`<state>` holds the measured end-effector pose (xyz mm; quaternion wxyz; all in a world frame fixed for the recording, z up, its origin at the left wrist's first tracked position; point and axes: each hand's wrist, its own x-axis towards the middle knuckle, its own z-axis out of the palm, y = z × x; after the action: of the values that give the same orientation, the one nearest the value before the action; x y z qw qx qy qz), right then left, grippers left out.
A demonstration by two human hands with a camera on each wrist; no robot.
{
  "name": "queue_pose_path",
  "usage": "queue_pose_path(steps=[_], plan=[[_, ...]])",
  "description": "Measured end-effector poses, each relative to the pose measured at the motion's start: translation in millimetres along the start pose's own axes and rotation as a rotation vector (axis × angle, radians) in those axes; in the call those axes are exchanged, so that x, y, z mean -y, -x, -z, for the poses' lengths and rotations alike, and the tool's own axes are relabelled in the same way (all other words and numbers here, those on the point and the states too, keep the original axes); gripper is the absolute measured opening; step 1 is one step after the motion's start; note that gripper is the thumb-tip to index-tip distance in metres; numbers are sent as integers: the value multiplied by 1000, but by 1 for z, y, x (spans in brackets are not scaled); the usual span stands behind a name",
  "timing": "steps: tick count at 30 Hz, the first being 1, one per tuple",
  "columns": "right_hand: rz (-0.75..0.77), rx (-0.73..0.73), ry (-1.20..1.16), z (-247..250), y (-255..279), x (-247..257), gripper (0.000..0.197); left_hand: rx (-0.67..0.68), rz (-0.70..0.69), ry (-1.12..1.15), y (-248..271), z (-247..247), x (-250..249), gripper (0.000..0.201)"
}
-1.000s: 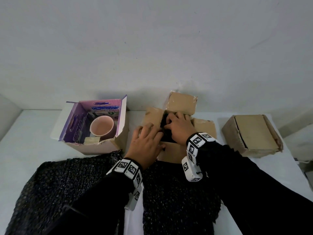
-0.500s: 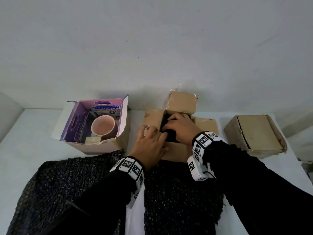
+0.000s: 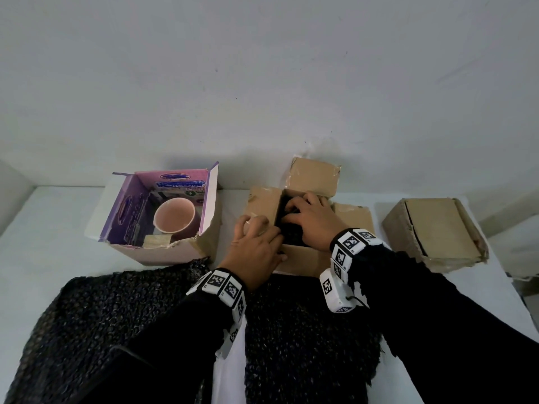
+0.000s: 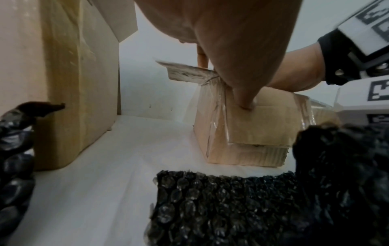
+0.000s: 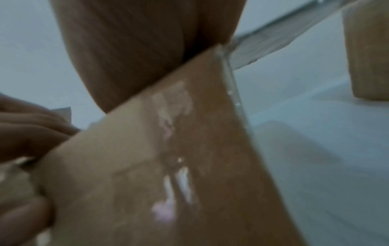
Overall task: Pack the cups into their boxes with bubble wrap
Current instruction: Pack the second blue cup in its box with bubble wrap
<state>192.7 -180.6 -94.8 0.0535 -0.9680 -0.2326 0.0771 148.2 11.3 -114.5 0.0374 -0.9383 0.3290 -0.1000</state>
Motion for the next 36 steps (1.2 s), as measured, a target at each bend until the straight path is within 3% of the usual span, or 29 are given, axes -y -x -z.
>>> queue_pose_path(steps=[3, 6, 8, 10, 13, 18, 28, 36], plan=[[-72, -141, -141, -1, 15, -4, 33, -15, 26, 19, -3, -1, -3, 46], [-87, -103, -108, -5, 38, -2, 59, 4, 62, 21, -6, -1, -6, 63], [-35, -111, -90, -10, 52, -2, 59, 1, 39, -5, -9, 0, -6, 56], [9, -148, -83, -16, 59, -5, 47, -5, 15, -30, -11, 3, -5, 44], [6, -134, -71, -15, 63, -1, 32, 3, 4, -44, -13, 5, -4, 33], [-33, -100, -44, -15, 63, 6, 28, 26, 33, -52, -13, 5, -5, 22], [-45, -32, 37, -13, 62, 9, 33, 155, 52, -163, -11, 13, -17, 19], [-49, -8, -4, -10, 63, 9, 35, 256, 90, -274, -12, 21, -24, 32]])
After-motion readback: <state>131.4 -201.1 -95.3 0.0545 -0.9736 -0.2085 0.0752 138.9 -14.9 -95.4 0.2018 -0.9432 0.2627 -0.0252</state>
